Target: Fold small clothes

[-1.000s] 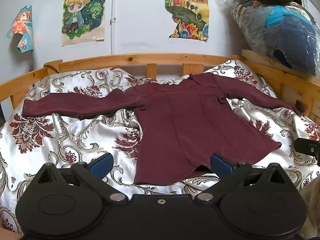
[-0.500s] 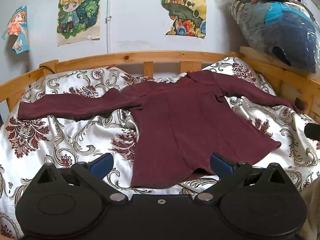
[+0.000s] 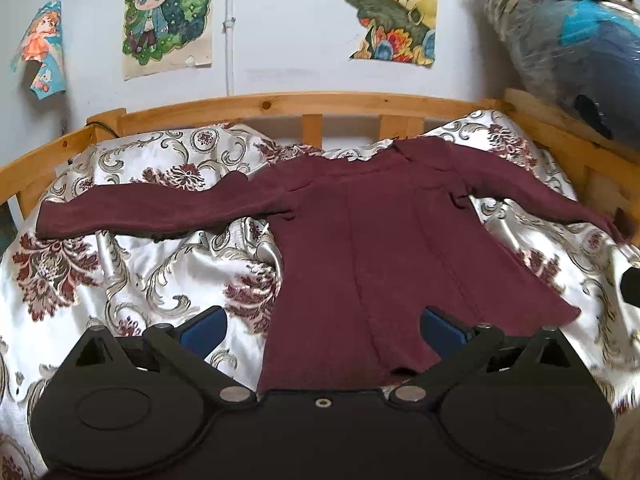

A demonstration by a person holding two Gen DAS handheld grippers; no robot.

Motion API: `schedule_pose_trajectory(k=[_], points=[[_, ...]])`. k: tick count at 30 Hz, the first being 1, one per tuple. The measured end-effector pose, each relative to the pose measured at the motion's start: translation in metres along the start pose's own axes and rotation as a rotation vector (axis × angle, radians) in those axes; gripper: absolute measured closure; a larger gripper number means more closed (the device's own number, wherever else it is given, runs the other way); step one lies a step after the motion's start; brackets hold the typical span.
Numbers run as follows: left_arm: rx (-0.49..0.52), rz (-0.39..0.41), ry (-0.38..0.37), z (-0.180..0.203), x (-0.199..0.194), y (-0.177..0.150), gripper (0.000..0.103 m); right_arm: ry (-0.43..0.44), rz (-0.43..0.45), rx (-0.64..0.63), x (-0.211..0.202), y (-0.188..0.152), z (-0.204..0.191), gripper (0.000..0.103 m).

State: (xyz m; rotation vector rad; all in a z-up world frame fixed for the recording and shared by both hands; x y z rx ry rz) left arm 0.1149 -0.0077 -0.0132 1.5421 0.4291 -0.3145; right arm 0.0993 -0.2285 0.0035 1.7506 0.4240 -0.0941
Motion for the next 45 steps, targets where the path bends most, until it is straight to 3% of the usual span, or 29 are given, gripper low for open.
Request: schedule_pose_trajectory(k=[4,7,11,14,17,20,25,28,30,35,37,39,41,45], points=[[-0.01,0.005,-0.017,0.012,0.017,0.021,0.001,0.012,0.007,0.061,0.018,0.02,0.014,0.0],[-0.018,0.007,-0.024,0.023,0.034,0.036,0.001,-0.053,0.017,0.033,0.038,0.034,0.024,0.0],[0.028,-0.046,0.002,0.042,0.07,0.053,0.001,-0.14,-0.02,0.071,0.072,0.044,0.049,0.0],[0.063,-0.06,0.026,0.048,0.098,0.06,0.001,-0.211,-0.025,0.14,0.096,0.047,0.083,0.0],[0.069,-0.082,0.027,0.052,0.126,0.06,0.001,-0.337,0.004,0.238,0.113,0.05,0.129,0.0],[0.031,-0.105,0.034,0.056,0.152,0.054,0.001,-0.453,0.105,0.351,0.126,0.052,0.177,0.0],[-0.054,-0.099,-0.002,0.068,0.175,0.038,0.001,-0.589,0.157,0.508,0.155,0.047,0.247,0.001],[-0.062,-0.104,-0.012,0.077,0.183,0.028,0.001,-0.683,0.186,0.52,0.167,0.044,0.271,0.009],[-0.055,-0.11,-0.022,0.083,0.187,0.022,0.001,-0.718,0.198,0.537,0.176,0.039,0.287,0.023],[-0.006,-0.114,-0.011,0.095,0.196,0.017,0.001,-0.755,0.184,0.615,0.188,0.023,0.309,0.043],[-0.018,-0.11,0.006,0.094,0.198,0.018,0.001,-0.722,0.203,0.636,0.19,0.022,0.315,0.054],[-0.055,-0.103,-0.011,0.093,0.199,0.021,0.001,-0.669,0.23,0.654,0.193,0.024,0.319,0.082],[-0.132,-0.096,-0.044,0.088,0.196,0.025,0.001,-0.649,0.257,0.65,0.189,0.025,0.318,0.095],[-0.21,-0.082,-0.092,0.087,0.19,0.034,0.001,-0.608,0.293,0.656,0.182,0.024,0.313,0.099]])
Point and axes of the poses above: each gripper's, at about its wrist camera, not at the fingertips, and x roughly the way its jaws point, z to its right, y to its top, the point moved 6 cm from there along x, roughly the way its jaws point, and after that the axes turned 4 degrees about z, right-handed, at the moved point
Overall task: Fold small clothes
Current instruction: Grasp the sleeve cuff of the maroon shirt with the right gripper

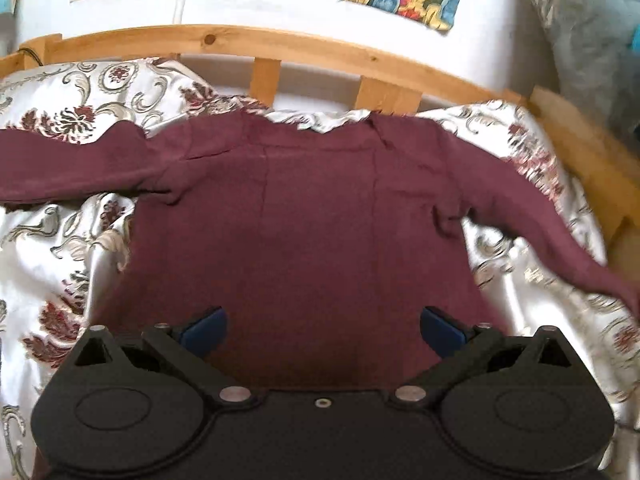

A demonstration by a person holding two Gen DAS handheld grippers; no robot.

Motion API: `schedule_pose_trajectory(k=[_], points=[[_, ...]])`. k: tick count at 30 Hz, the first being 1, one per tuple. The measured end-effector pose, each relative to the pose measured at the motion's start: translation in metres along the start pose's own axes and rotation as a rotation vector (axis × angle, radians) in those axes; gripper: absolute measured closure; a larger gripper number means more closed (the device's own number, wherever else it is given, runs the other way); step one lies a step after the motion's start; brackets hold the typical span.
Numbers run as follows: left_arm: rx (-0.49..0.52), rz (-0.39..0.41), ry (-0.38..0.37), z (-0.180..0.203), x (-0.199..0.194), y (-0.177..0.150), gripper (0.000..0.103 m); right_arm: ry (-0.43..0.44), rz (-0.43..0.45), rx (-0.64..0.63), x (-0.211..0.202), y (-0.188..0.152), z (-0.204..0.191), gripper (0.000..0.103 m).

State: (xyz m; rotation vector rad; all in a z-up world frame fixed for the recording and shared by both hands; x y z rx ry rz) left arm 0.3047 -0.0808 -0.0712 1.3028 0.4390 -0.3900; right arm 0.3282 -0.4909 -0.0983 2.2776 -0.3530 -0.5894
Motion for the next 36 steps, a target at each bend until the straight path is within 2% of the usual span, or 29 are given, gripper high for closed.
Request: schedule_pose_trajectory(k=[4,9,12,16,18,24,30,36], points=[[0.031,0.048,-0.005,0.01,-0.013,0.011,0.001,0.033,0.027,0.008,-0.014,0.006,0.0,0.099],[0.041,0.058,-0.022,0.023,-0.025,0.017,0.001,0.097,0.048,-0.018,-0.039,0.02,-0.014,0.099],[0.031,0.053,-0.036,0.027,-0.03,0.019,0.001,0.18,0.065,-0.076,-0.057,0.018,-0.034,0.099],[-0.019,0.034,-0.099,0.025,-0.035,0.027,0.001,0.343,0.101,-0.178,-0.095,0.008,-0.067,0.099],[-0.047,0.042,-0.097,0.02,-0.04,0.032,0.001,0.416,0.11,-0.224,-0.117,-0.002,-0.081,0.099],[-0.081,0.088,-0.057,-0.01,-0.058,0.05,0.001,0.624,0.062,-0.3,-0.16,-0.032,-0.13,0.1],[-0.121,0.139,0.025,-0.055,-0.074,0.069,0.001,0.782,0.002,-0.434,-0.187,-0.076,-0.176,0.1],[-0.176,0.163,0.169,-0.106,-0.083,0.086,0.001,0.914,-0.063,-0.632,-0.223,-0.137,-0.206,0.1]])
Point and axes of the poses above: each gripper's, at about its wrist camera, not at the fingertips, and x roughly the way its jaws point, z to its right, y to its top, the point moved 6 cm from there along x, roughly the way its jaws point, and after that the axes turned 4 degrees about z, right-handed, at the moved point
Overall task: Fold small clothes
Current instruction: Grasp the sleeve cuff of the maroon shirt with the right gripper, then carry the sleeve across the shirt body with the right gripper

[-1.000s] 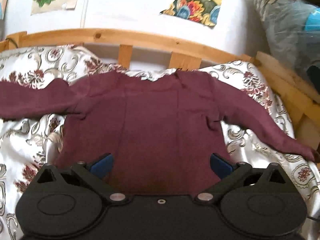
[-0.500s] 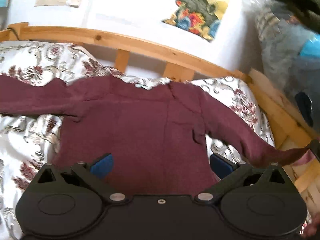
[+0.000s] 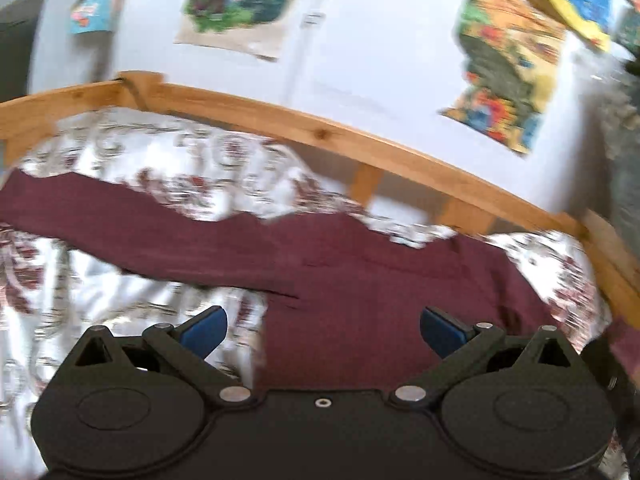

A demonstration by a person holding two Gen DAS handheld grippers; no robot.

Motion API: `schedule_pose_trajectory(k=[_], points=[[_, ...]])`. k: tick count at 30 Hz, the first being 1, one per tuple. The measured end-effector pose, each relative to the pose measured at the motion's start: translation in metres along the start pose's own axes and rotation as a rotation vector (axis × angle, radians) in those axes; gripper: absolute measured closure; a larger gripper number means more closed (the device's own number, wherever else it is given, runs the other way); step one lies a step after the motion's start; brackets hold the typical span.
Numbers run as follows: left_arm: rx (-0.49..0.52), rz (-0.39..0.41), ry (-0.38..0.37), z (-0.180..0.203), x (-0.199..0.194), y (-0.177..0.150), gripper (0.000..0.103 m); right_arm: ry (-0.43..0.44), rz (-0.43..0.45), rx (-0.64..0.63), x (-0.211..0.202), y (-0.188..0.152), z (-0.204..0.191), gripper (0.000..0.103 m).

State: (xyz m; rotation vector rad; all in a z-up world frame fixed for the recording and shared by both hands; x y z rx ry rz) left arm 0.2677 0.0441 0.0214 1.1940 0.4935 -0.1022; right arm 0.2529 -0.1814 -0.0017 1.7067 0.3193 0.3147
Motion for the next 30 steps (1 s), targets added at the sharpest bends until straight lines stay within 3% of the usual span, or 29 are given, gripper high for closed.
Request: schedule_pose_trajectory(k=[4,10,12,13,14,17,20,24,26,28,30], points=[[-0.042,0.003,0.027,-0.023,0.0,0.01,0.001,0.092,-0.094,-0.154,0.013,-0.028,-0.04,0.099],[-0.031,-0.001,0.03,-0.035,0.0,0.009,0.001,0.212,-0.317,-0.259,0.019,-0.075,-0.075,0.096],[-0.019,-0.003,0.027,-0.036,0.001,0.007,0.001,0.251,-0.396,-0.284,0.017,-0.088,-0.084,0.068],[-0.015,-0.006,0.025,-0.037,0.002,0.006,0.001,0.278,-0.442,-0.285,0.017,-0.091,-0.087,0.042],[-0.012,-0.007,0.02,-0.038,0.004,0.004,0.001,0.308,-0.482,-0.273,0.015,-0.093,-0.089,0.028],[-0.013,-0.018,0.001,-0.04,0.01,0.001,0.001,0.367,-0.542,-0.243,0.005,-0.088,-0.088,0.023],[-0.016,-0.029,-0.046,-0.041,0.019,-0.005,0.001,0.279,-0.488,-0.27,0.004,-0.069,-0.068,0.016],[0.024,-0.081,-0.137,-0.029,0.035,-0.023,0.001,0.065,-0.441,-0.18,0.023,-0.05,-0.005,0.016],[0.041,-0.121,-0.201,-0.019,0.045,-0.035,0.001,-0.081,-0.415,-0.134,0.04,-0.047,0.037,0.016],[0.054,-0.141,-0.253,-0.007,0.054,-0.046,0.001,-0.181,-0.388,-0.065,0.054,-0.046,0.077,0.022],[0.076,-0.174,-0.299,0.009,0.066,-0.057,0.001,-0.229,-0.353,0.021,0.064,-0.05,0.107,0.028]])
Point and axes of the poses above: each gripper's, at about its wrist camera, not at the fingertips, and x roughly the way its jaws point, z to its right, y to its top, the point moved 6 cm from there along x, roughly the way its jaws point, and after that the axes turned 4 degrees about z, right-handed, at the moved point
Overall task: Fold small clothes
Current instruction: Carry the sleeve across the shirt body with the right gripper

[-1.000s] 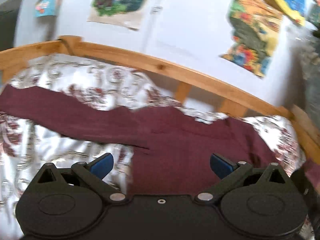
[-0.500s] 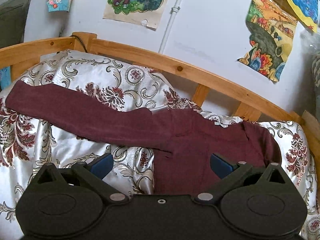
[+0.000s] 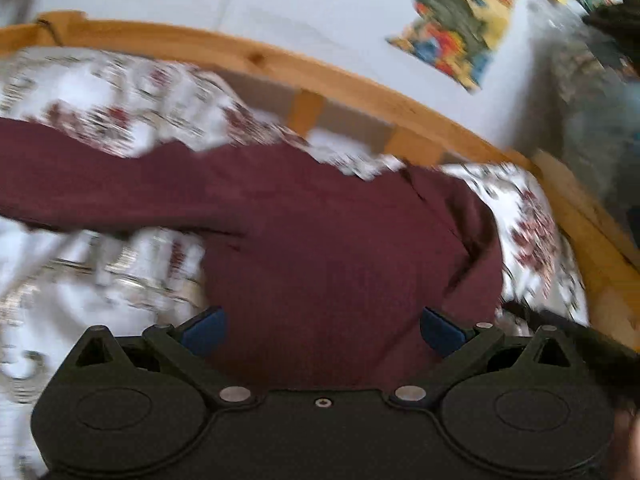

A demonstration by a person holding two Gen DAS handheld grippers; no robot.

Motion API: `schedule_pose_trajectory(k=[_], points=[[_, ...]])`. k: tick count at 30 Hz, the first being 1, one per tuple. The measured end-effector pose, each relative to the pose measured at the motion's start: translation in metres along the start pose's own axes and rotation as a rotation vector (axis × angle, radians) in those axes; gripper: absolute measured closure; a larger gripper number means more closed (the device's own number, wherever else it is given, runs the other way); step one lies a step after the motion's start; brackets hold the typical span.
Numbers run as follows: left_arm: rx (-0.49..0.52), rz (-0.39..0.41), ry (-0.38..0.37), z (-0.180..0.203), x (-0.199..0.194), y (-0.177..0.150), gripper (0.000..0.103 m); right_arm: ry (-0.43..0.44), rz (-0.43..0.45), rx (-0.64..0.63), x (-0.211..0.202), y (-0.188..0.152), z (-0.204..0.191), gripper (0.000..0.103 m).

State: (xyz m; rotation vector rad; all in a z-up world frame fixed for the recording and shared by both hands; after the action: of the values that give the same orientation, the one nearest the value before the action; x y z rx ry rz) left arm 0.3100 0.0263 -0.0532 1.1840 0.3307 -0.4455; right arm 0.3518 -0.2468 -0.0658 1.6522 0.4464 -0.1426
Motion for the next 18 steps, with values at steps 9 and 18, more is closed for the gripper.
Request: schedule_pose_trajectory(k=[9,18], points=[[0.287,-0.089,0.056,0.034,0.05,-0.038,0.001,0.009,0.047,0.088,0.068,0.028,0.045,0.04],[0.35,-0.13,0.096,0.037,0.062,-0.056,0.001,0.056,0.054,0.062,0.106,0.039,0.039,0.094]])
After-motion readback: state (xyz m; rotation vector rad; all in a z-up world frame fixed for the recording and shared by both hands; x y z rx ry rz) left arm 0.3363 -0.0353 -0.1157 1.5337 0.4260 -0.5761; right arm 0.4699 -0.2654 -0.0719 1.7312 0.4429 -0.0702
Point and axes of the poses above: each gripper's, at about its wrist camera, not at the fingertips, and x roughly the way its jaws point, z to its right, y to its top, the point moved 6 cm from there along x, roughly the way its jaws point, and after that the axes turned 4 degrees about z, right-handed, at the moved point
